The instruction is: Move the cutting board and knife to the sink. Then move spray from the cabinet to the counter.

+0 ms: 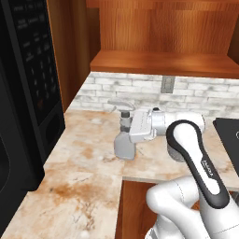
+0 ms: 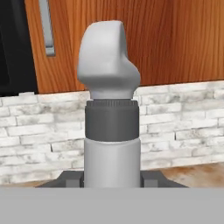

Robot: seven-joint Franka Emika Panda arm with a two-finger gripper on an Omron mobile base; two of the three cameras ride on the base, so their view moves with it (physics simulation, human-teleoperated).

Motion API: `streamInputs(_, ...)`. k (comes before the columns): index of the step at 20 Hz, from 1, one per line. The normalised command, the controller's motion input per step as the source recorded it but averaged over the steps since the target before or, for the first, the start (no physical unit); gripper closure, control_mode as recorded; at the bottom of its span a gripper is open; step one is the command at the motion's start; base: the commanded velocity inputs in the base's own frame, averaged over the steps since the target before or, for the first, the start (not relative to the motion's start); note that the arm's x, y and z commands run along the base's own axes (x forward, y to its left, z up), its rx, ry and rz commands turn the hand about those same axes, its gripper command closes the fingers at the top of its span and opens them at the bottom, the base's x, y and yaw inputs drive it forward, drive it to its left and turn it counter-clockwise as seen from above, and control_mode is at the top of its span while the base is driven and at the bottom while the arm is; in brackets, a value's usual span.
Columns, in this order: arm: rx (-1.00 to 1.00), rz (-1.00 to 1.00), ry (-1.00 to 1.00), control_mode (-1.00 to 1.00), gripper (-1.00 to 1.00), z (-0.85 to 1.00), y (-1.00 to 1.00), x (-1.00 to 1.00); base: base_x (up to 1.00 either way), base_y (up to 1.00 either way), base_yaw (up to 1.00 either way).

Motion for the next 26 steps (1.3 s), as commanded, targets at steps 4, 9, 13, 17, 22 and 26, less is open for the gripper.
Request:
streamInputs(4,0.08,0.01,0.00,-1.00,1.00,-0.35,0.28,0.00,0.00,0.00,0.00)
streamInputs(9,0.00,0.01,0.08,-1.00,1.00,-0.47,0.36,0.00,0.00,0.00,0.00)
streamInputs(13,0.00,0.03,0.19,-1.00,1.00,-0.31,0.28,0.00,0.00,0.00,0.00)
streamInputs(17,0.00,0.05,0.19,-1.00,1.00,-0.27,0.21,0.00,0.00,0.00,0.00)
streamInputs(22,0.00,0.05,0.07,-1.00,1.00,-0.31,0.22,-0.02,0.00,0.00,0.00)
streamInputs(26,0.00,0.03,0.00,-1.00,1.00,-0.32,0.19,-0.04,0.00,0.00,0.00)
